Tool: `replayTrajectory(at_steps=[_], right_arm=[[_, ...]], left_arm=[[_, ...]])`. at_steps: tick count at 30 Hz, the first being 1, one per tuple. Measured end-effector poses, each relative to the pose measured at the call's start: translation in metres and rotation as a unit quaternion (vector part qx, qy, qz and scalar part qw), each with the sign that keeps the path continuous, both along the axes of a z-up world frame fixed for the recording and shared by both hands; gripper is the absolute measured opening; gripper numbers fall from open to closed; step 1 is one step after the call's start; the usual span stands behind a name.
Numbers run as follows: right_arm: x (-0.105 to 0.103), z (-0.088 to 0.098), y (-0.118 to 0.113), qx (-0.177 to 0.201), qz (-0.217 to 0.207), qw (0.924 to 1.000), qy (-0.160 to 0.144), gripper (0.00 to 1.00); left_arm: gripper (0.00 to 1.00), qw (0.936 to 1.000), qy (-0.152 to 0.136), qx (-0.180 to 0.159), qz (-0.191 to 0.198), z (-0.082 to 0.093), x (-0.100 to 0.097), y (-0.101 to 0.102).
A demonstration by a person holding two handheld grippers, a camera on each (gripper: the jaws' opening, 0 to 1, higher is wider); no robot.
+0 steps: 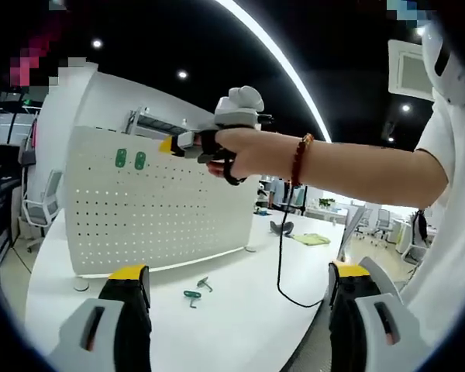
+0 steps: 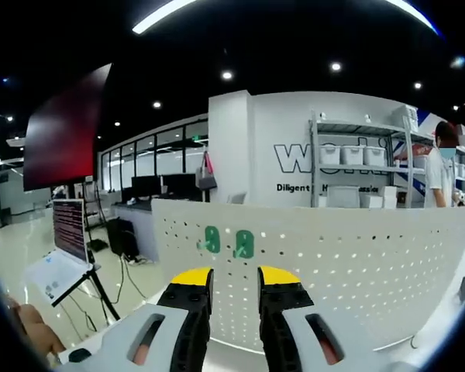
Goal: Insert the hook assembly into the mounting plate slot until the hook locks in place.
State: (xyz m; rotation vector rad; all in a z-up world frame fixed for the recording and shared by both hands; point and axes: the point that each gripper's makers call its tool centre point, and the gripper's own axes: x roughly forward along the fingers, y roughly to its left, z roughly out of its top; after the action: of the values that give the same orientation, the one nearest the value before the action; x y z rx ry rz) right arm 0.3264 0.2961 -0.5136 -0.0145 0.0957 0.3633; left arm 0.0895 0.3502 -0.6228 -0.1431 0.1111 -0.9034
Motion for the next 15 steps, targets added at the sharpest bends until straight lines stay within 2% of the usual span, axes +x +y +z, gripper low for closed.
replayTrajectory(at_steps=[9, 15], right_arm=[[-0.018, 0.002, -0.017, -0.008, 0.027, 0.9995, -0.013, 0.27], [-0.026, -0.016, -0.033, -0.031, 0.044, 0.9986, 0.003, 0.27]], left_arm=[[0.97, 0.9999, 0.002, 0.009, -0.011, 0.0, 0.001, -0.021], [0.96, 0.9999, 0.009, 0.009, -0.003, -0.001, 0.005, -0.03]])
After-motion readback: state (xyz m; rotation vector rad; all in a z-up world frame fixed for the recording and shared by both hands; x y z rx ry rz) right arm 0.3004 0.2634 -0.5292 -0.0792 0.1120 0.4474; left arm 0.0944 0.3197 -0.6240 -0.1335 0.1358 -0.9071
